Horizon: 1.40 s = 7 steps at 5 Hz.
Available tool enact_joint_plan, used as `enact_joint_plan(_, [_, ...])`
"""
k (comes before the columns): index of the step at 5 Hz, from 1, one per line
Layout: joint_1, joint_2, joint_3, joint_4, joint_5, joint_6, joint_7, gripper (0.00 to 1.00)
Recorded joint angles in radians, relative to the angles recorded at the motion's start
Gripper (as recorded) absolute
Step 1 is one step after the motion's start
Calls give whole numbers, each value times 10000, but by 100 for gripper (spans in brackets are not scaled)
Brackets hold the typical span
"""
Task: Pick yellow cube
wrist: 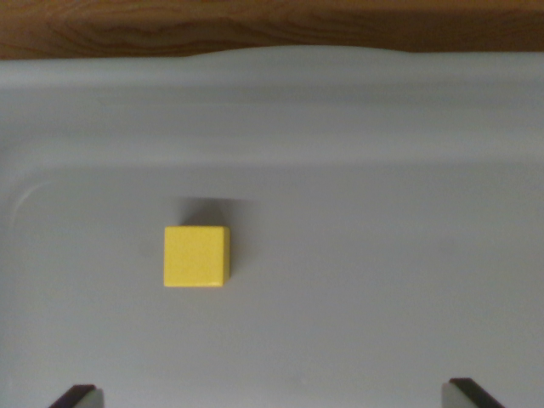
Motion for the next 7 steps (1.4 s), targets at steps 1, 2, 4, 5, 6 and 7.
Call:
enact_joint_plan(1, [0, 0, 0, 0, 0, 0, 0, 0])
enact_joint_plan(2, [59, 356, 47, -141, -40, -451, 85, 0])
enact_joint_plan(4, [121, 722, 96, -285, -81, -914, 172, 0])
enact_joint_plan(5, [121, 722, 96, -285, -81, -914, 172, 0])
enact_joint_plan(6, [180, 1077, 143, -425, -121, -1362, 256, 0])
enact_joint_plan(7, [180, 1077, 143, -425, -121, -1362, 256, 0])
